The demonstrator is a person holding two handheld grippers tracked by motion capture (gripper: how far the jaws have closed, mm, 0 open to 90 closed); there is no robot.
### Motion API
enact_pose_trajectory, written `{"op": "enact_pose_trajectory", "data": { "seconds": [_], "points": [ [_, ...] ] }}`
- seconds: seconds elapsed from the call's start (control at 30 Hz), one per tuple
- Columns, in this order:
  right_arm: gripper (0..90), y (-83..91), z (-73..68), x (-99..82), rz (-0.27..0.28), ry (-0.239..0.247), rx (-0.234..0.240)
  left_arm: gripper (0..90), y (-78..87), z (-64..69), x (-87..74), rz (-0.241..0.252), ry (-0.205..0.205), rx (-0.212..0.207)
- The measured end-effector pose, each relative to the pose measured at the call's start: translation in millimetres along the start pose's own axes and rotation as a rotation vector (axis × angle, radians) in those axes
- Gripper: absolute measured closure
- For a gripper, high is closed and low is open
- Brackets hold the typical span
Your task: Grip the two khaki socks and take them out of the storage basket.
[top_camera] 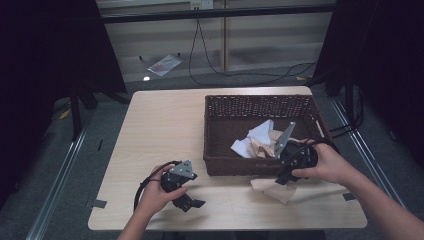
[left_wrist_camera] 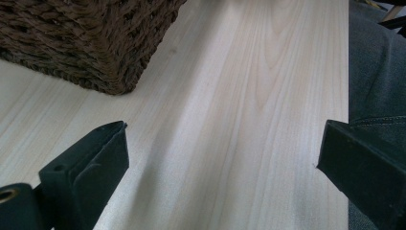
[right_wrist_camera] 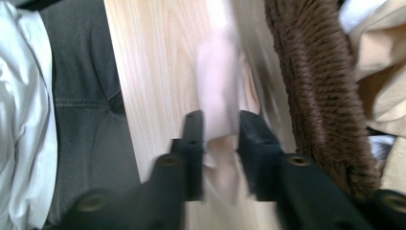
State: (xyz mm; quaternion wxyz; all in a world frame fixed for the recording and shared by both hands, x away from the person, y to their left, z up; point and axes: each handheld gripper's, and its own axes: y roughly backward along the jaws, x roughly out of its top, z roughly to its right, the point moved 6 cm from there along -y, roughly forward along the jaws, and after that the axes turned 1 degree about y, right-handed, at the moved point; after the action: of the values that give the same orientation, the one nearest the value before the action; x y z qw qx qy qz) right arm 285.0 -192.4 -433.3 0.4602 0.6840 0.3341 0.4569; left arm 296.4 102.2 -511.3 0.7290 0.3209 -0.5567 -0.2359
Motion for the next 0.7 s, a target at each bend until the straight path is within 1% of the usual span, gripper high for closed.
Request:
{"op": "enact_pose_trajectory", "data": {
  "seconds": [0.03, 0.1, 0.17, 0.23, 0.27, 0.3, 0.33, 0.4, 0.47, 0.5, 0.53, 0.57, 0.6, 0.63, 0.7],
  "points": [
    [66.8, 1.0, 1.2, 0.6, 0.013, 0.004, -0.003, 3.2, -0.2, 0.2, 0.0, 0.001, 0.0, -0.002],
    [60.1, 5.5, 1.4, 1.3, 0.025, -0.011, -0.008, 3.2, -0.4, 0.4, 0.1, 0.001, 0.001, -0.003],
    [57.2, 10.7, 1.8, 2.1, 0.042, -0.012, -0.007, 3.2, -1.2, 0.3, 0.1, 0.005, 0.003, -0.001],
    [52.3, 15.9, 1.4, 3.1, 0.05, -0.025, -0.01, 3.1, -1.5, 0.4, 0.1, 0.003, 0.004, 0.0],
    [51.5, 18.8, 1.4, 3.3, 0.05, -0.023, -0.007, 3.1, -1.3, 0.5, -0.2, -0.006, 0.0, -0.003],
    [48.8, 21.5, 1.4, 3.9, 0.056, -0.026, -0.003, 3.2, -0.6, 0.8, -0.4, -0.017, -0.005, -0.02],
    [45.0, 24.5, 2.9, 4.6, 0.063, -0.027, -0.016, 3.2, -2.3, 1.0, -0.1, 0.001, -0.001, -0.004],
    [41.4, 31.5, 5.4, 6.6, 0.076, -0.037, -0.026, 3.2, -2.2, 0.9, 0.0, 0.0, -0.002, -0.005],
    [37.0, 39.0, 9.6, 9.6, 0.102, -0.061, -0.042, 3.2, -2.2, 0.3, 0.1, 0.002, -0.004, 0.001],
    [36.8, 42.5, 12.5, 10.7, 0.11, -0.063, -0.047, 3.2, -2.1, 0.2, 0.3, 0.004, -0.004, 0.004],
    [34.8, 45.9, 15.5, 11.6, 0.113, -0.067, -0.056, 3.1, -1.4, 0.0, 0.1, -0.003, -0.004, 0.004],
    [31.7, 48.9, 19.3, 12.7, 0.118, -0.08, -0.071, 3.0, -1.7, 0.2, 0.1, 0.002, 0.0, 0.006],
    [30.0, 51.5, 23.9, 13.5, 0.124, -0.091, -0.084, 3.0, -0.4, 0.0, -0.3, -0.017, -0.007, -0.011],
    [29.8, 53.6, 28.3, 14.1, 0.131, -0.103, -0.09, 3.0, -2.2, 0.2, 0.1, 0.003, -0.002, 0.004],
    [25.8, 55.6, 37.3, 15.4, 0.149, -0.13, -0.103, 3.0, -2.6, 0.5, 0.0, 0.002, -0.001, 0.001]
  ]
}}
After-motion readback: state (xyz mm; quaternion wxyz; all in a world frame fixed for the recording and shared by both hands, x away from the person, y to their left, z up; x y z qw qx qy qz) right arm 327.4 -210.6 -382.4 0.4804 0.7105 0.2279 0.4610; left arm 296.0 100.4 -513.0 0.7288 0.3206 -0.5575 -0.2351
